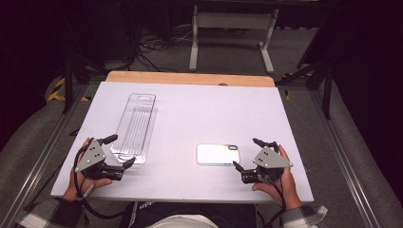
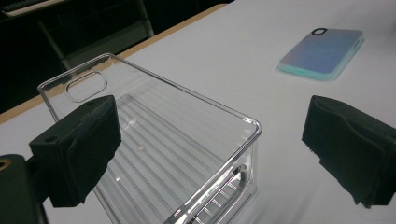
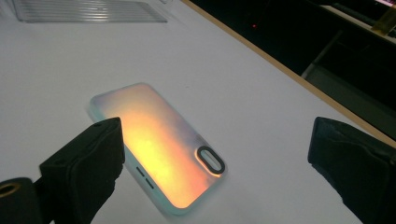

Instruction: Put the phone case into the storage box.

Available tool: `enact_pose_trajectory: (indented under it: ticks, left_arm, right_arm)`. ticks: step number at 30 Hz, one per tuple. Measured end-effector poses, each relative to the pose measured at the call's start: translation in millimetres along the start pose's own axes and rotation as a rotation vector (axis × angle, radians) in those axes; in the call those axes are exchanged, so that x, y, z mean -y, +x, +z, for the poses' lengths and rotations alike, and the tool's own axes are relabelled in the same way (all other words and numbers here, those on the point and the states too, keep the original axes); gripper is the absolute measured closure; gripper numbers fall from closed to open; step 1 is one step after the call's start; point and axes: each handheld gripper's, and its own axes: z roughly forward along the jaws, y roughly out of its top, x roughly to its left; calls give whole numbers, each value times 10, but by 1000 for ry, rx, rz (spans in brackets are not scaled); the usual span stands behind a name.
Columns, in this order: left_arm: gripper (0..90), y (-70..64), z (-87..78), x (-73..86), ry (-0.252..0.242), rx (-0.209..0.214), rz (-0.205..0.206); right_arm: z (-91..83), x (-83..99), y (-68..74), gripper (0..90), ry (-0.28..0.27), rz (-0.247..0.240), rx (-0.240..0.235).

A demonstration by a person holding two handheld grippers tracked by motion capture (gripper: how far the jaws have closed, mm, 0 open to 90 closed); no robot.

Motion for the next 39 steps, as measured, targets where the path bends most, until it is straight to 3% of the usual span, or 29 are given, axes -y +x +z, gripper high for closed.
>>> enact_pose_trajectory:
  ticks: [4, 7, 11, 14, 15, 18, 20, 24, 27, 28, 32, 35, 39]
  left_arm:
    - [51, -19, -3, 7, 9, 3, 16]
    - [57, -11, -3, 21, 7, 2, 21]
    - [57, -21, -1, 23, 14, 10, 22]
    - [61, -48, 2, 18, 19, 14, 32]
    - [62, -52, 4, 18, 28, 16, 45]
    - [68, -59, 22, 42, 57, 30, 52]
    - [67, -61, 33, 53, 63, 35, 43]
    - [67, -79, 22, 67, 80, 34, 54]
    - [67, -93, 5, 86, 91, 31, 60]
    - [67, -93, 5, 86, 91, 31, 60]
    - [67, -106, -25, 106, 102, 27, 53]
    - [67, -102, -43, 112, 108, 17, 59]
    - [67, -114, -54, 111, 110, 15, 65]
  right_arm:
    - [2, -10, 10, 36, 28, -2, -46]
    - [49, -38, 31, 55, 84, -23, -90]
    - [120, -72, 43, 59, 151, -54, -98]
    - [191, -142, -17, 85, 202, -74, -150]
    - [226, -178, -43, 127, 234, -79, -197]
    - [356, -285, -87, 128, 294, -141, -261]
    - [470, -331, -108, 119, 336, -205, -274]
    - [708, -360, -200, 109, 405, -260, -324]
    - [868, -357, -280, 89, 451, -251, -381]
    - [868, -357, -280, 89, 451, -251, -381]
    - [1042, -323, -326, 89, 501, -233, -479]
    - [1158, -298, -293, 88, 566, -263, -513]
    - [1213, -281, -275, 80, 582, -277, -526]
